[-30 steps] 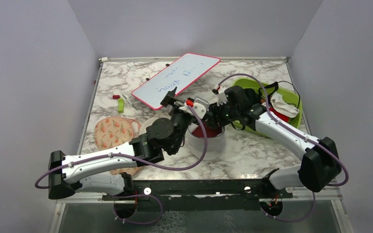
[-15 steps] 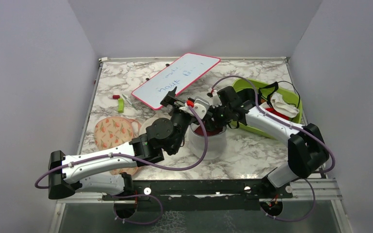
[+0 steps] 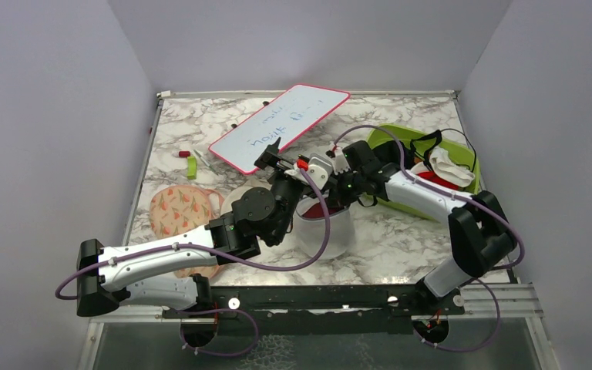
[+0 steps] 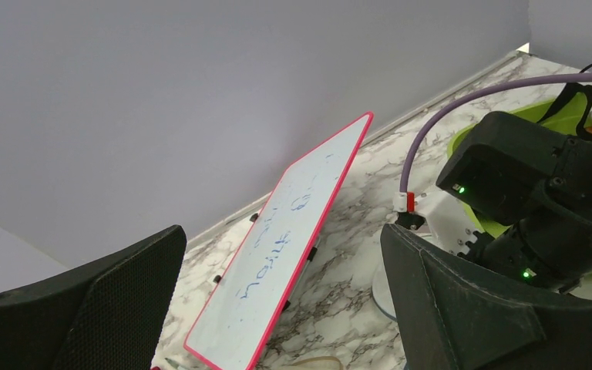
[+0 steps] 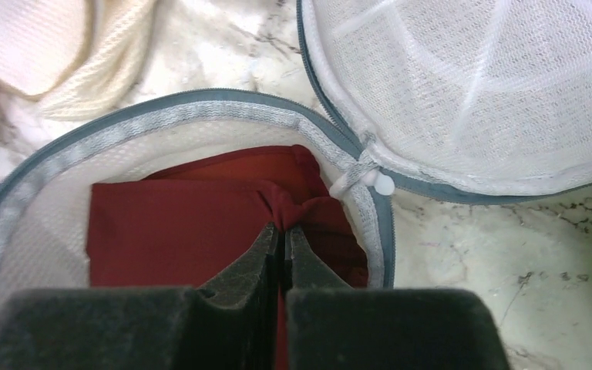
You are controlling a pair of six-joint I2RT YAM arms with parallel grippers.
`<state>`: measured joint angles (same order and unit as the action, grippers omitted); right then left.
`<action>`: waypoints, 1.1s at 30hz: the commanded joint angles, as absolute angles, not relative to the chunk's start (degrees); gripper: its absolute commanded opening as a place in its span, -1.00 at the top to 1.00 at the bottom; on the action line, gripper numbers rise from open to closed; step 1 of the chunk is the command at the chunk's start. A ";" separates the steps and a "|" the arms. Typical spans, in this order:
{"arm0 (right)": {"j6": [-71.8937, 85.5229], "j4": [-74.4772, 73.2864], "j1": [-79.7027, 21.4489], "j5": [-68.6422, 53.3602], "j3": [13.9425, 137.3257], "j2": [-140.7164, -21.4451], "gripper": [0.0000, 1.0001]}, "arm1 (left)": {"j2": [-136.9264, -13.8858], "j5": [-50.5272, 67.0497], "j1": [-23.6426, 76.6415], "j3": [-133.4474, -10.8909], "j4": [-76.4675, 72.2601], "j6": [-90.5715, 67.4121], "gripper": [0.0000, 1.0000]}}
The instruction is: Unzip the laundry bag and remove the bra
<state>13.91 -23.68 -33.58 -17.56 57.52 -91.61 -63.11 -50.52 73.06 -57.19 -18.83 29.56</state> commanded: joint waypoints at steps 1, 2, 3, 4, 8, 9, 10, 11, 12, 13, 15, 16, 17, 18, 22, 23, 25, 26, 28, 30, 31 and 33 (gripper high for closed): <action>15.44 -20.77 -33.91 -23.26 56.66 -85.28 0.99 | -62.33 -51.67 72.69 -56.84 -20.48 29.98 -0.84; 15.92 -19.82 -33.92 -24.66 56.26 -83.88 0.98 | -62.32 -51.68 72.69 -56.87 -20.52 29.97 -0.84; 16.78 -18.81 -33.90 -26.12 55.91 -82.46 0.99 | -62.31 -51.64 72.69 -56.87 -20.49 29.93 -0.84; 17.61 -17.57 -33.92 -27.49 55.34 -81.04 0.98 | -62.29 -51.63 72.69 -56.85 -20.48 29.89 -0.84; 20.87 -12.10 -33.92 -30.06 52.69 -76.29 0.99 | -62.19 -51.51 72.76 -57.05 -20.45 29.59 -0.83; 21.20 -11.43 -33.93 -29.81 52.35 -75.56 0.99 | -62.08 -51.53 72.74 -56.97 -20.49 29.49 -0.83; 21.38 -10.90 -33.93 -29.36 52.27 -75.03 0.98 | -61.93 -51.58 72.71 -57.01 -20.48 29.41 -0.83; 21.32 -10.67 -33.93 -28.96 52.31 -74.65 0.98 | -61.82 -51.56 72.71 -56.89 -20.48 29.36 -0.83; 21.35 -10.77 -33.93 -28.43 52.55 -74.45 0.98 | -61.79 -51.59 72.71 -56.91 -20.48 29.28 -0.83; 21.27 -11.01 -33.93 -27.58 52.82 -74.18 0.99 | -61.72 -51.61 72.69 -56.89 -20.48 29.27 -0.83; 21.33 -11.54 -33.90 -25.76 53.48 -73.51 0.99 | -61.49 -51.81 72.69 -56.89 -20.48 29.27 -0.81; 21.41 -11.62 -33.92 -25.12 53.78 -72.92 0.98 | -61.30 -51.85 72.69 -56.82 -20.48 29.15 -0.81; 21.66 -11.37 -33.93 -24.62 53.99 -72.25 0.98 | -61.09 -51.85 72.74 -56.85 -20.48 29.03 -0.81; 22.14 -10.89 -33.93 -24.14 54.17 -71.37 0.99 | -60.90 -51.86 72.74 -56.71 -20.52 29.01 -0.81; 22.43 -12.11 -33.92 -21.42 57.09 -69.20 0.99 | -60.55 -51.69 72.75 -56.56 -20.72 28.92 -0.79; 22.25 -13.30 -33.93 -20.87 58.44 -69.40 0.98 | -60.56 -51.61 72.72 -56.54 -20.74 28.92 -0.79; 21.72 -16.14 -33.93 -20.02 61.10 -70.46 0.99 | -60.77 -51.55 72.75 -56.66 -20.66 28.92 -0.79; 21.17 -17.16 -33.93 -20.38 62.23 -71.14 0.98 | -60.81 -51.51 72.69 -56.64 -20.70 28.92 -0.79; 20.57 -19.38 -33.93 -19.33 64.15 -71.78 0.99 | -60.82 -51.57 72.69 -56.61 -20.65 29.00 -0.79; 20.01 -21.05 -33.92 -18.02 65.62 -71.81 0.99 | -60.61 -51.67 72.70 -56.65 -20.66 29.00 -0.78; 19.96 -20.95 -33.93 -18.39 66.00 -71.73 0.99 | -60.55 -51.68 72.73 -56.55 -20.74 28.94 -0.78; 20.81 -20.21 -33.93 -20.88 65.67 -72.98 0.98 | -60.33 -51.61 72.73 -56.56 -20.74 28.77 -0.78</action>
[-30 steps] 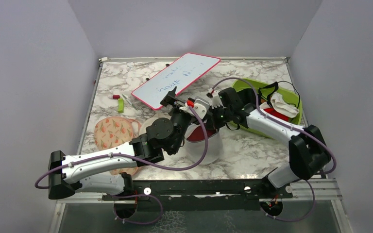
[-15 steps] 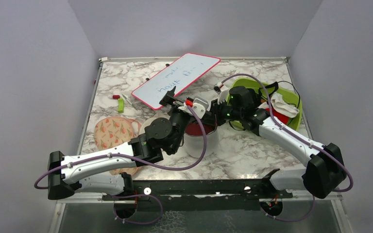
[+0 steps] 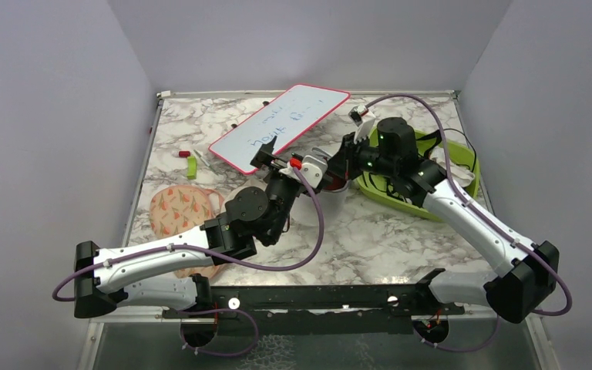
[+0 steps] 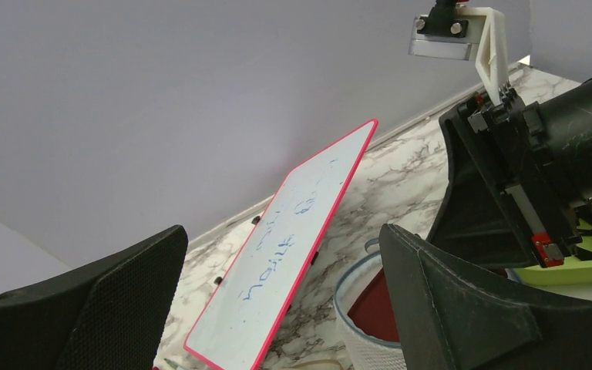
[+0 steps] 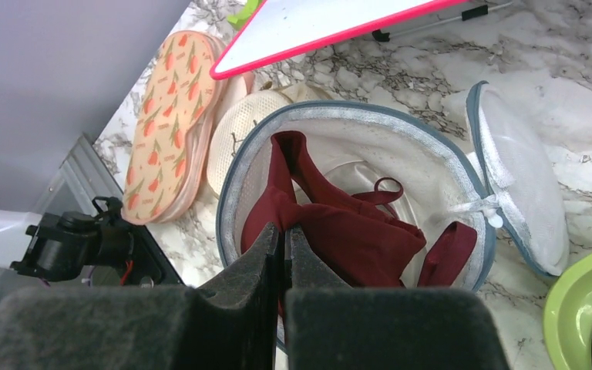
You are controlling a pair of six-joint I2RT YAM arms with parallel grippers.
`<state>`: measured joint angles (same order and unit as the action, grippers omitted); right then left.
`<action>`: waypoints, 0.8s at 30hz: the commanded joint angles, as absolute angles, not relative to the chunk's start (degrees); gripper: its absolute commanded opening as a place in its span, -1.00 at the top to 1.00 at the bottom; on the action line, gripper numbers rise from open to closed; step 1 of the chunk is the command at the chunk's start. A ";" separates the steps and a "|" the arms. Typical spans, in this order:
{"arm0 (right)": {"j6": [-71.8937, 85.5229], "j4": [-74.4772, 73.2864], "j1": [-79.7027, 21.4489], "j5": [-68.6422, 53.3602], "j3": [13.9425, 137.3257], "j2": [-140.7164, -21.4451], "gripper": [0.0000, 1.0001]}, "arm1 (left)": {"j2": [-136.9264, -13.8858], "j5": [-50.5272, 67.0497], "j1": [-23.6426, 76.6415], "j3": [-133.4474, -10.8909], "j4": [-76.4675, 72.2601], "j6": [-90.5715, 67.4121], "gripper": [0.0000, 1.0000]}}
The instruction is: Unzip the laundry bag and remove the bra
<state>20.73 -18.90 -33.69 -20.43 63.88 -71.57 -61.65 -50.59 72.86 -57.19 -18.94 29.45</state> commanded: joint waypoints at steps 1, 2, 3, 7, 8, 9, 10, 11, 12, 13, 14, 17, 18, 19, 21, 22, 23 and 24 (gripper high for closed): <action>20.74 -20.96 -33.93 -21.52 65.74 -74.77 0.98 | -60.22 -51.55 72.75 -56.56 -20.72 28.62 -0.78; 20.70 -22.25 -33.93 -21.31 65.75 -76.64 0.99 | -60.14 -51.40 72.69 -56.60 -20.66 28.51 -0.78; 20.96 -23.75 -33.93 -21.08 65.83 -78.87 0.99 | -60.16 -51.26 72.69 -56.56 -20.66 28.48 -0.78; 21.54 -23.66 -34.01 -22.99 65.96 -79.82 0.98 | -59.95 -51.56 72.70 -56.46 -20.72 28.48 -0.78; 21.63 -23.41 -34.01 -22.52 66.52 -78.51 0.98 | -59.94 -51.60 72.69 -56.44 -20.77 28.48 -0.78; 21.58 -23.54 -34.01 -21.84 67.52 -77.41 0.99 | -59.99 -51.53 72.71 -56.48 -20.68 28.48 -0.78; 21.37 -24.13 -34.01 -20.86 68.55 -76.33 0.99 | -60.02 -51.34 72.70 -56.55 -20.67 28.41 -0.79; 21.05 -24.84 -34.01 -19.89 69.63 -75.71 0.98 | -60.07 -51.13 72.69 -56.66 -20.66 28.33 -0.79; 20.73 -25.29 -33.99 -18.90 70.08 -75.22 0.99 | -60.03 -50.95 72.72 -56.59 -20.67 28.23 -0.79; 20.72 -24.99 -34.01 -18.13 69.87 -74.78 0.99 | -60.12 -50.83 72.74 -56.54 -20.64 28.21 -0.79; 20.98 -24.36 -34.00 -18.00 69.08 -74.64 0.99 | -60.14 -50.93 72.69 -56.62 -20.59 28.21 -0.80; 20.20 -26.86 -34.01 -18.55 70.49 -75.71 0.99 | -60.27 -51.30 72.69 -56.55 -20.65 28.39 -0.82; 19.86 -28.02 -34.01 -17.96 71.59 -75.46 0.99 | -60.21 -51.40 72.69 -56.52 -20.65 28.39 -0.82; 19.73 -27.93 -34.01 -17.64 72.03 -74.53 0.99 | -60.23 -51.41 72.69 -56.49 -20.68 28.39 -0.82; 20.85 -25.99 -34.01 -17.86 71.70 -72.60 0.99 | -60.28 -51.37 72.69 -56.51 -20.65 28.30 -0.82; 20.99 -25.32 -34.01 -18.59 71.62 -71.99 0.98 | -60.29 -51.29 72.70 -56.50 -20.65 28.24 -0.82; 21.00 -25.32 -33.99 -18.92 71.77 -71.81 0.98 | -60.37 -51.20 72.73 -56.49 -20.65 28.29 -0.82; 20.95 -25.81 -33.97 -18.57 72.05 -71.73 0.98 | -60.46 -51.16 72.69 -56.55 -20.65 28.30 -0.82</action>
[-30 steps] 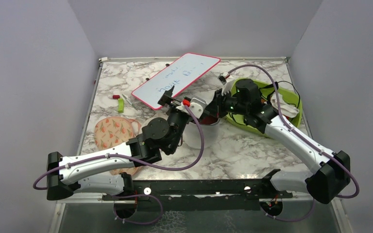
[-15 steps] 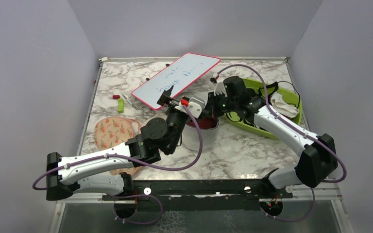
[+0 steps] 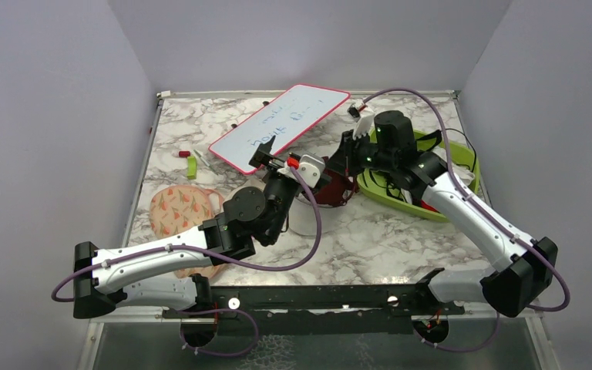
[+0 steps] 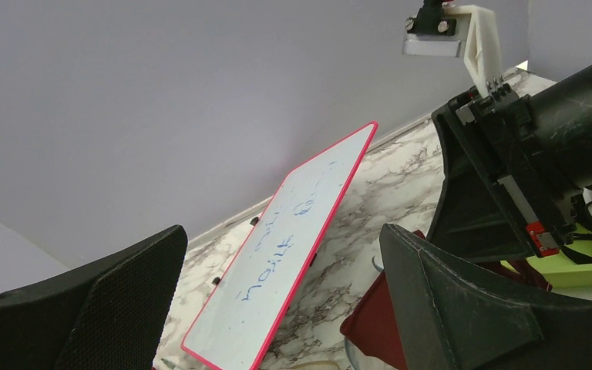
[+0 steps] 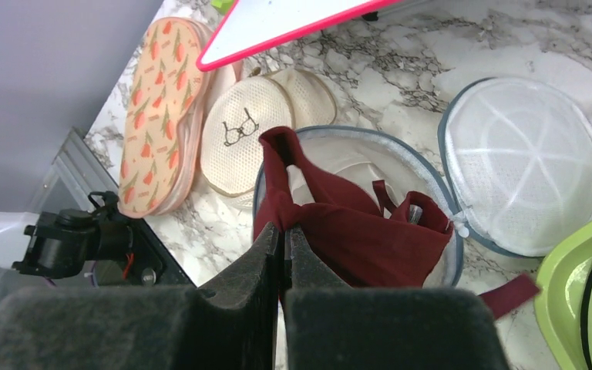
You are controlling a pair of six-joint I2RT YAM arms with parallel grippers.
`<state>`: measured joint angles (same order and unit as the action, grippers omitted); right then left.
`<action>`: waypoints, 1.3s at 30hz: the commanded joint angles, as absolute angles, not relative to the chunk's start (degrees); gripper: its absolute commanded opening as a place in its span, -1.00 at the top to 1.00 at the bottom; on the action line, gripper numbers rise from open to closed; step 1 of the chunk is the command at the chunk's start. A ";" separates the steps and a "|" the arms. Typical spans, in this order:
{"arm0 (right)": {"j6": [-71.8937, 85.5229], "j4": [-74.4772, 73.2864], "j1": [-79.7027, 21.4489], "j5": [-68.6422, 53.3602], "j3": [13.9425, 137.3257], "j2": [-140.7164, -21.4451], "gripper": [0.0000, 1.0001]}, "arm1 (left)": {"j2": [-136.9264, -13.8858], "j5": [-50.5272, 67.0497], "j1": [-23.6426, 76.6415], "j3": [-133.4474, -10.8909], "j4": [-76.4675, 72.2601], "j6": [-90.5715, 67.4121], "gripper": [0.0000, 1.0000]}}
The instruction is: Unzip the laundry bag and remove the bra
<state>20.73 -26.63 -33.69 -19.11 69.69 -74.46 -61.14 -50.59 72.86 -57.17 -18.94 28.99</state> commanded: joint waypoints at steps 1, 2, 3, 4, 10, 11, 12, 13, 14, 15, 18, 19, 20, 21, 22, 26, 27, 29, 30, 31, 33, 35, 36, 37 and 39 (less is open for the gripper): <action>20.77 -26.51 -33.99 -17.43 72.33 -71.56 0.99 | -60.58 -51.23 72.71 -56.55 -20.65 28.38 -0.82; 20.60 -26.90 -34.01 -16.19 72.48 -71.21 0.98 | -60.58 -51.24 72.70 -56.54 -20.65 28.46 -0.82; 20.40 -27.05 -34.01 -15.34 72.64 -70.82 0.99 | -60.56 -51.24 72.69 -56.52 -20.65 28.48 -0.82; 20.17 -26.96 -34.01 -14.91 72.87 -70.42 0.99 | -60.51 -51.31 72.70 -56.56 -20.65 28.48 -0.82; 18.78 -29.76 -34.01 -9.51 76.39 -68.09 0.99 | -60.07 -51.24 72.69 -56.59 -20.65 28.48 -0.82; 18.65 -29.67 -34.01 -8.32 76.59 -67.30 0.99 | -59.96 -51.24 72.71 -56.53 -20.65 28.48 -0.82; 18.70 -29.35 -33.99 -7.63 76.77 -66.50 0.99 | -59.87 -51.24 72.69 -56.52 -20.65 28.48 -0.82; 18.88 -28.94 -34.01 -7.35 76.87 -65.79 0.99 | -59.89 -51.24 72.70 -56.54 -20.65 28.48 -0.82; 19.29 -28.51 -34.01 -7.53 77.02 -65.31 0.99 | -59.87 -51.24 72.73 -56.55 -20.65 28.48 -0.82; 19.47 -28.22 -34.01 -7.86 77.25 -65.05 0.99 | -59.87 -51.24 72.69 -56.54 -20.68 28.48 -0.82; 19.73 -28.04 -34.01 -7.08 78.10 -64.42 0.99 | -59.77 -51.16 72.72 -56.51 -20.65 28.39 -0.82; 19.73 -27.93 -34.01 -6.58 78.29 -64.25 0.99 | -59.77 -51.22 72.70 -56.56 -20.68 28.39 -0.82; 19.70 -27.69 -33.97 -5.94 78.39 -63.93 0.99 | -59.79 -51.16 72.73 -56.55 -20.66 28.39 -0.82; 19.65 -27.47 -34.01 -5.11 78.53 -63.42 0.99 | -59.77 -51.23 72.72 -56.54 -20.65 28.39 -0.82; 19.58 -27.19 -33.99 -4.45 78.81 -63.01 0.99 | -59.82 -51.24 72.76 -56.53 -20.67 28.39 -0.82; 18.09 -27.18 -34.01 -1.53 82.25 -61.75 0.99 | -59.85 -51.18 72.71 -56.51 -20.66 28.39 -0.82; 17.54 -27.39 -33.99 -0.37 83.40 -61.44 0.99 | -59.90 -51.11 72.69 -56.51 -20.65 28.40 -0.82; 16.52 -27.95 -34.01 2.64 85.71 -60.88 0.99 | -59.84 -51.09 72.71 -56.55 -20.65 28.39 -0.82; 15.97 -28.07 -34.01 4.23 86.59 -60.47 0.99 | -59.71 -51.07 72.71 -56.53 -20.65 28.31 -0.82; 15.51 -28.06 -34.01 5.88 87.16 -59.94 0.99 | -59.66 -51.06 72.69 -56.59 -20.65 28.30 -0.82; 14.41 -27.46 -34.01 8.85 87.42 -58.71 0.99 | -59.51 -51.06 72.71 -56.50 -20.66 28.30 -0.82; 13.23 -27.21 -34.01 12.17 87.36 -57.79 0.99 | -59.44 -51.15 72.71 -56.44 -20.65 28.30 -0.82; 12.61 -27.47 -33.99 14.14 87.43 -57.63 0.99 | -59.44 -51.15 72.69 -56.48 -20.65 28.30 -0.82; 11.99 -28.00 -34.01 16.17 87.60 -57.66 0.99 | -59.43 -51.09 72.69 -56.52 -20.65 28.30 -0.82; 10.56 -28.67 -34.01 20.51 87.24 -57.89 0.99 | -59.46 -51.06 72.75 -56.53 -20.65 28.28 -0.82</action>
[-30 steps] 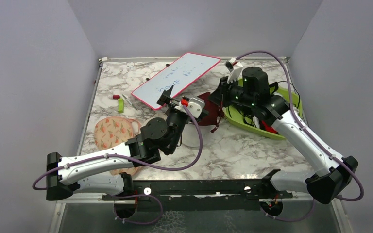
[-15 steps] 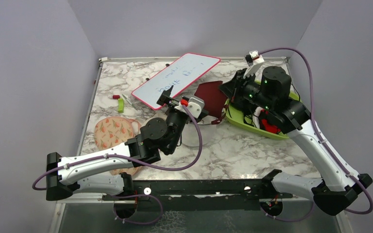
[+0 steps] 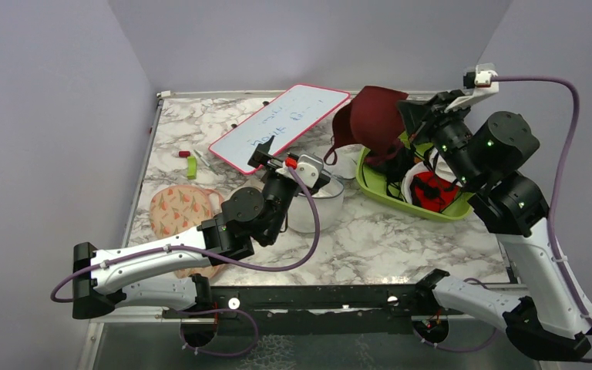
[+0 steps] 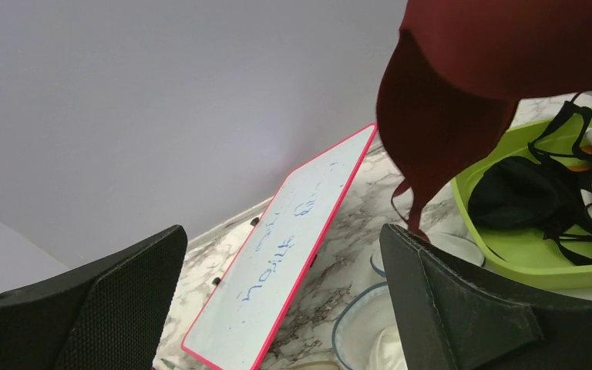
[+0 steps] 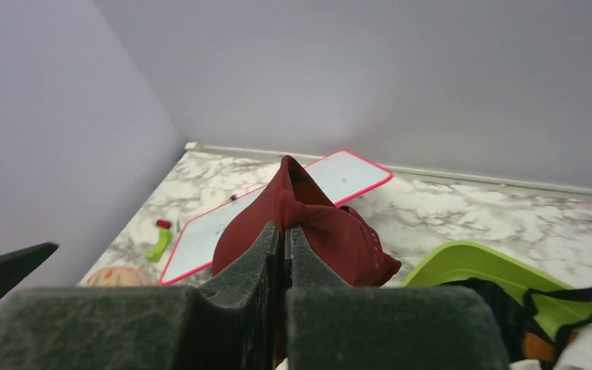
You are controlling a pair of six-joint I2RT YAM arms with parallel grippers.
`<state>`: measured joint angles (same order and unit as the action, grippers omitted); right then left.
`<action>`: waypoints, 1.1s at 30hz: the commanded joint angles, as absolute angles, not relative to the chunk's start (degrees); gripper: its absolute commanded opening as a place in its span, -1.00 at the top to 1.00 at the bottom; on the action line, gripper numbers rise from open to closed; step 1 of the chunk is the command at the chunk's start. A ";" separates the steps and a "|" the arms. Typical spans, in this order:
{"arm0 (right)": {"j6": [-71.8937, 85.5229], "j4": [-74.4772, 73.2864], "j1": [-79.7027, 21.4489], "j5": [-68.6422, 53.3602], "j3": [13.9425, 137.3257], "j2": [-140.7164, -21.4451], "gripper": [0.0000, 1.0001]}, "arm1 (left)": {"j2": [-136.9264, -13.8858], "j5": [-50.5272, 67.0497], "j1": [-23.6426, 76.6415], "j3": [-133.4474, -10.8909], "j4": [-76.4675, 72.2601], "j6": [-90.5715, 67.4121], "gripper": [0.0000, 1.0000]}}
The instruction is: Unzip the laundry bag and remove the bra
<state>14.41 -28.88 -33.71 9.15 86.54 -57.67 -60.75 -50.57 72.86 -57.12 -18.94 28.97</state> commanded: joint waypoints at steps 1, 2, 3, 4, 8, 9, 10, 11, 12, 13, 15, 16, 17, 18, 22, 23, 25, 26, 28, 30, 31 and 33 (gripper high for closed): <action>9.98 -28.76 -34.01 22.43 86.49 -57.92 0.99 | -59.50 -51.00 72.74 -56.54 -20.67 28.30 -0.82; 9.37 -28.56 -34.01 24.03 85.81 -57.85 0.99 | -59.50 -50.98 72.70 -56.56 -20.66 28.22 -0.82; 9.09 -28.49 -34.01 25.55 85.38 -57.76 0.99 | -59.48 -50.98 72.76 -56.56 -20.65 28.27 -0.82; 8.87 -28.29 -33.99 26.78 84.79 -57.76 0.99 | -59.54 -50.98 72.70 -56.59 -20.65 28.22 -0.82; 8.50 -26.13 -34.01 32.82 81.97 -58.06 0.99 | -59.75 -50.98 72.69 -56.57 -20.65 28.22 -0.83; 8.90 -25.96 -34.01 33.58 81.66 -58.35 0.98 | -59.84 -50.98 72.69 -56.54 -20.65 28.28 -0.82; 9.46 -25.86 -34.01 33.98 81.46 -58.63 0.98 | -59.84 -50.98 72.69 -56.57 -20.65 28.30 -0.82; 9.95 -25.50 -33.99 34.36 81.14 -58.93 0.98 | -59.88 -50.98 72.69 -56.52 -20.65 28.34 -0.82; 10.14 -25.14 -33.96 34.97 80.69 -59.16 0.99 | -59.86 -51.02 72.69 -56.56 -20.65 28.37 -0.82; 10.21 -24.76 -33.92 36.15 80.28 -59.46 0.99 | -59.85 -51.06 72.69 -56.63 -20.65 28.39 -0.82; 10.53 -24.50 -33.88 38.70 79.40 -60.27 0.99 | -59.89 -51.06 72.70 -56.69 -20.64 28.42 -0.82; 10.84 -24.47 -33.76 39.25 78.84 -60.56 0.99 | -59.78 -51.06 72.72 -56.75 -20.58 28.46 -0.82; 11.19 -24.48 -33.64 39.33 78.10 -60.87 0.99 | -59.68 -51.06 72.69 -56.75 -20.63 28.47 -0.82; 12.07 -24.55 -33.40 39.00 77.44 -61.02 0.99 | -59.60 -51.06 72.70 -56.76 -20.57 28.48 -0.82; 14.97 -25.68 -31.73 37.04 74.53 -61.96 0.99 | -59.33 -51.06 72.72 -56.84 -20.61 28.52 -0.83; 15.41 -25.73 -31.12 36.68 73.74 -62.22 0.99 | -59.25 -51.06 72.73 -56.83 -20.50 28.55 -0.83; 16.35 -25.99 -29.58 36.37 72.22 -62.54 0.99 | -59.18 -51.06 72.69 -56.82 -20.48 28.48 -0.83; 17.05 -26.37 -28.43 36.12 71.58 -62.68 0.99 | -59.08 -50.99 72.71 -56.83 -20.43 28.48 -0.83; 18.01 -27.01 -26.68 36.80 70.80 -62.65 0.98 | -58.97 -50.98 72.71 -56.84 -20.44 28.39 -0.83; 18.30 -26.99 -25.74 38.77 69.93 -61.97 0.99 | -58.81 -50.98 72.69 -56.81 -20.39 28.39 -0.83; 18.45 -26.91 -25.26 39.42 69.47 -61.70 0.99 | -58.76 -50.99 72.71 -56.88 -20.32 28.39 -0.83; 18.57 -26.34 -24.45 39.43 68.60 -61.45 0.98 | -58.71 -50.98 72.73 -56.91 -20.30 28.34 -0.83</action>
